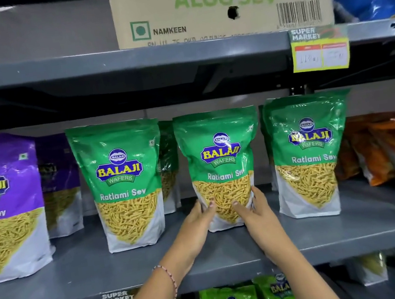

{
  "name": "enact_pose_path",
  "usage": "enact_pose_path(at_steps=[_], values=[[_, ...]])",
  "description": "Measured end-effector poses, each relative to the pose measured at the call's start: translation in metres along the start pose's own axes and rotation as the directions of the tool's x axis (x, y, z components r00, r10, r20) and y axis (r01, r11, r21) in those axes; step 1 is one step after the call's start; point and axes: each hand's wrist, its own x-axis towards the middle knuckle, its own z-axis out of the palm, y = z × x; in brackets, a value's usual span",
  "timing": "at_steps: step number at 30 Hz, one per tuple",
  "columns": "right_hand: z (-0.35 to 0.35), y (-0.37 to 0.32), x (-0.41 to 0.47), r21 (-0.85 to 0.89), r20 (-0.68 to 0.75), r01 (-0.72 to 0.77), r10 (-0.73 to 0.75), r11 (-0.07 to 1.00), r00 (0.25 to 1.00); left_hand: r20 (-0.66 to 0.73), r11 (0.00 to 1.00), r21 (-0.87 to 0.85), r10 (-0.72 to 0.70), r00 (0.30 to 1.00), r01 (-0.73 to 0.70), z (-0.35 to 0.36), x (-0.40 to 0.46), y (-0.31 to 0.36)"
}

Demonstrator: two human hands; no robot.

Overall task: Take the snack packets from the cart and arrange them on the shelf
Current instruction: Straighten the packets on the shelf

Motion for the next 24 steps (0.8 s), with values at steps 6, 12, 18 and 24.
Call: enact_pose_path(at_steps=[6, 12, 18, 24], values=[[-0.003, 0.001, -0.001, 0.047, -0.078, 0.007, -0.003, 0.999, 0.997, 0.073, 0.996, 0.084, -0.024, 0.997, 0.018, 0.003, 0.002, -0.005], [-0.003, 0.002, 0.000, 0.035, -0.122, -0.008, 0.012, 0.999, 0.992, 0.069, 0.993, 0.121, -0.019, 0.997, 0.011, 0.005, -0.002, -0.002], [0.015, -0.018, -0.027, 0.038, -0.420, 0.312, -0.268, 0.949, 0.867, -0.436, 0.941, 0.036, 0.318, 0.842, -0.337, -0.045, -0.048, 0.008], [0.120, -0.039, -0.041, 0.053, 0.137, 0.181, -0.186, 0.982, 0.973, -0.655, 0.975, 0.026, 0.184, 0.733, -0.222, -0.150, -0.075, -0.005]])
